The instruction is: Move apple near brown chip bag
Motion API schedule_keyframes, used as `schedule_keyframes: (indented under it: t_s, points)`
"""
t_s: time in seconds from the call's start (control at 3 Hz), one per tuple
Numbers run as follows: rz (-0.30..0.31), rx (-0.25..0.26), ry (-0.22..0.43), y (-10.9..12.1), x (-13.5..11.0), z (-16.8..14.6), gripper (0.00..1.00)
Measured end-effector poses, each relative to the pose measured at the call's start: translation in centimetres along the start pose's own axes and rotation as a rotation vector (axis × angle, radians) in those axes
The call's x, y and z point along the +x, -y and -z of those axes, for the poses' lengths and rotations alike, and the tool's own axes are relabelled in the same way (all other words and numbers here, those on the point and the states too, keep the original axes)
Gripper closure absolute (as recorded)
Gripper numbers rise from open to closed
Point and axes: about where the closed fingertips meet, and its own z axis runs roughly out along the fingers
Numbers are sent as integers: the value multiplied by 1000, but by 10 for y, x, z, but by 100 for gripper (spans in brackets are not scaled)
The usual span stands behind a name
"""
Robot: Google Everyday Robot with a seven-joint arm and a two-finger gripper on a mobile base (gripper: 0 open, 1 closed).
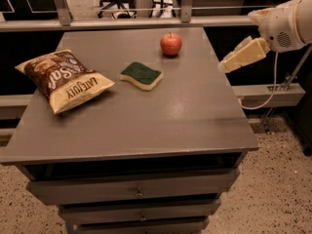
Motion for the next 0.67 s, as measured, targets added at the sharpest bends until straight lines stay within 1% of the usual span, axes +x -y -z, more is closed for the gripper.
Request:
schedule_keyframes:
  t_s: [0.33,0.67]
  points:
    - [-12,36,78,12,-9,-26,0]
    - [-21,70,118,20,-14,-41,0]
